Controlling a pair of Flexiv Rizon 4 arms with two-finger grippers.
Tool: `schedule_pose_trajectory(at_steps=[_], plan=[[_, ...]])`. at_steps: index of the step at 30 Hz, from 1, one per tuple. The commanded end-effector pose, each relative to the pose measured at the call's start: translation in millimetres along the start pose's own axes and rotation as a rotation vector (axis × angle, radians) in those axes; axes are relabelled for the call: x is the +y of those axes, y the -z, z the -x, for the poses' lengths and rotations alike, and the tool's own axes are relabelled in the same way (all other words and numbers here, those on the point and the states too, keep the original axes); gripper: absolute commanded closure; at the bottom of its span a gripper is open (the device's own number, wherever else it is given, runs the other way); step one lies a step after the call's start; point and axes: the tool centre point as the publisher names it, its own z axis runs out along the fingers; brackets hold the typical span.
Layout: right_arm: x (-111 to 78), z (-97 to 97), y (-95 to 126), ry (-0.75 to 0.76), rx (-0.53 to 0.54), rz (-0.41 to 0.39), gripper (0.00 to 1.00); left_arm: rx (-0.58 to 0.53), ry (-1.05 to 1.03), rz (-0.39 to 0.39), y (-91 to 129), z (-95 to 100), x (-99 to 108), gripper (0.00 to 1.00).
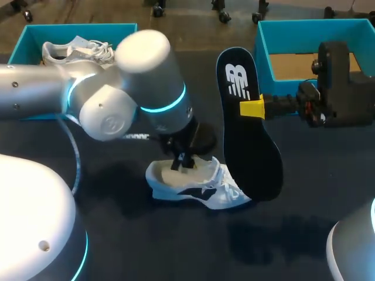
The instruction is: Take the shoe out of the shoebox, open the shoe tongue, remove and reinsert the insole, then place the shoe into the shoebox
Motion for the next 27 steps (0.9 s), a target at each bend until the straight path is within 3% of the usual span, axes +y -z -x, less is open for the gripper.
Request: schedule_pose_trajectory(at_steps=[1, 4, 18, 21, 27], plan=[[0.5, -1.2, -3.2, -0.001, -0.004, 0.0, 1.0, 0.067, -0.118, -0.022, 23.6, 1.0, 3.3, 1.0], [0.5, -1.2, -3.2, -0.001, -0.004, 0.0, 1.0, 0.039, -0.275, -0.017, 31.9, -1.0, 0.9, 1.0], [0.5, -1.2, -3.2, -0.001, -0.004, 0.0, 1.0, 0.039, -0.275, -0.017, 31.9, -1.0, 0.9, 1.0], [0.5, -1.2, -3.2, -0.001, -0.004, 0.0, 1.0, 0.125, -0.42, -0.056, 39.7, 3.2, -1.1, 1.0], [0.5, -1.2, -3.2, -0.001, -0.004, 0.0, 1.0, 0.222, -0.697, -0.057, 53.0, 3.6, -2.4, 1.0]])
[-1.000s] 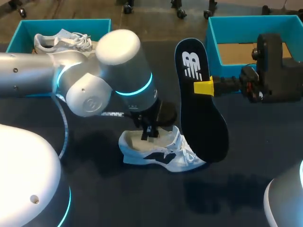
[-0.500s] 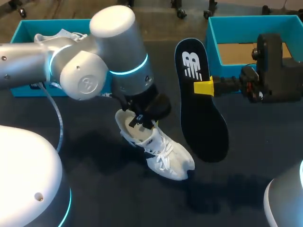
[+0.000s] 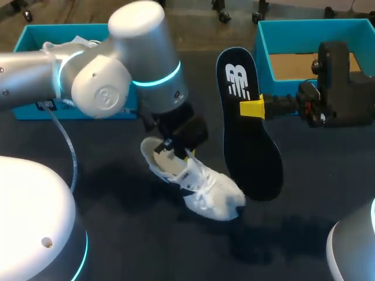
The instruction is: Take the shoe out of the shoebox, open the shoe tongue, remove and reinsert the insole, then place the shoe into the shoebox
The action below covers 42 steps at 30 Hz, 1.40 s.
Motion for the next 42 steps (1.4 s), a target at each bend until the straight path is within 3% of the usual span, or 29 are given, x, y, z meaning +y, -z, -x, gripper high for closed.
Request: schedule_pose_trajectory(at_steps=[1, 6, 14, 42], plan=[[0.4, -1.2, -3.2, -0.001, -0.004, 0.0, 1.0, 0.134, -0.272, -0.02, 14.0, 2.2, 1.3, 1.0], [0.4, -1.2, -3.2, -0.001, -0.004, 0.0, 1.0, 0.208, -0.442, 0.022, 10.5, -6.2, -0.8, 1.0], [0.4, -1.2, -3.2, -0.001, -0.004, 0.0, 1.0, 0.227, -0.59, 0.06, -6.9, -22.9, -0.5, 1.0], [0.4, -1.2, -3.2, -0.001, -0.004, 0.0, 1.0, 0.28, -0.715, 0.078, -54.9, -16.3, -34.0, 1.0]])
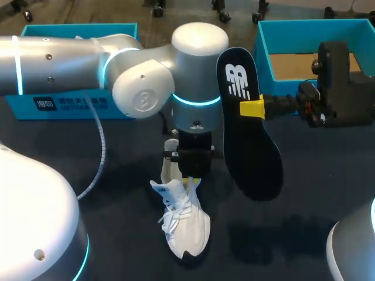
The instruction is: Take the shoe out of the shoebox, open the shoe tongue, remove and reinsert the insole, then place the shoe into the shoebox
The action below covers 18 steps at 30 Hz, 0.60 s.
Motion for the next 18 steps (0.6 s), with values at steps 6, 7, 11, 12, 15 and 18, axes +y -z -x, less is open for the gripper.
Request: schedule_pose_trajectory(at_steps=[6, 7, 11, 12, 15, 18], plan=[[0.5, -1.2, -3.2, -0.001, -0.004, 0.0, 1.0, -0.006, -0.042, -0.01, -14.5, 15.4, 1.7, 1.0], [0.5, -1.2, -3.2, -0.001, -0.004, 0.0, 1.0, -0.005, -0.044, -0.013, -16.0, 16.5, 2.2, 1.0], [0.5, -1.2, -3.2, -0.001, -0.004, 0.0, 1.0, -0.005, -0.053, -0.027, -18.2, 19.4, 4.8, 1.0], [0.5, -1.2, -3.2, -0.001, -0.004, 0.0, 1.0, -0.007, -0.055, -0.026, -18.4, 19.9, 5.5, 1.0], [0.5, -1.2, -3.2, -0.001, -0.004, 0.0, 1.0, -0.013, -0.06, -0.034, -20.1, 22.4, 7.5, 1.0], [0.5, -1.2, -3.2, -0.001, -0.004, 0.0, 1.0, -0.006, -0.074, -0.044, -22.4, 24.2, 8.6, 0.77]])
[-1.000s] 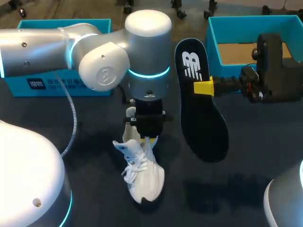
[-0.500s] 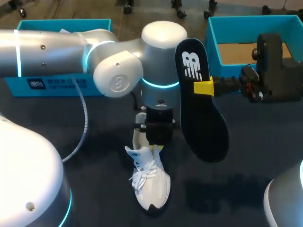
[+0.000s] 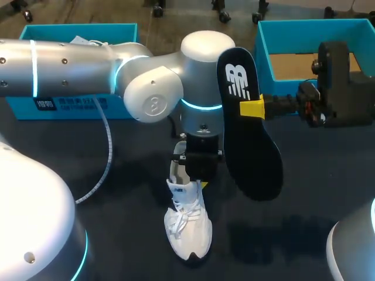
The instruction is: Take the shoe out of the shoebox, open the shoe tongue, remove and reinsert the insole, then place the shoe into the shoebox
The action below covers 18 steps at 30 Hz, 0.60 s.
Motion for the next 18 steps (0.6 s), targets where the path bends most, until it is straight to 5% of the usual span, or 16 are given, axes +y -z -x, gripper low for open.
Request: schedule_pose_trajectory(at_steps=[1, 4, 5, 7, 14, 18], plan=[[0.5, -1.2, -3.2, -0.001, -0.004, 0.0, 1.0, 0.004, -0.011, -0.017, -4.4, 5.8, 5.5, 0.64], [0.5, -1.2, -3.2, -0.001, -0.004, 0.0, 1.0, -0.025, -0.011, -0.028, 0.4, 8.8, 6.9, 0.49], [0.5, -1.2, -3.2, -0.001, -0.004, 0.0, 1.0, -0.038, -0.011, -0.03, 3.7, 9.1, 7.5, 0.26], [0.5, -1.2, -3.2, -0.001, -0.004, 0.0, 1.0, -0.07, -0.012, -0.033, 11.6, 7.9, 9.4, 0.0], [0.5, -1.2, -3.2, -0.001, -0.004, 0.0, 1.0, -0.266, -0.014, -0.037, 58.5, -6.8, 19.1, 0.0], [0.5, -1.2, -3.2, -0.001, -0.004, 0.0, 1.0, -0.535, 0.024, -0.021, 92.1, -11.4, 17.9, 0.0]])
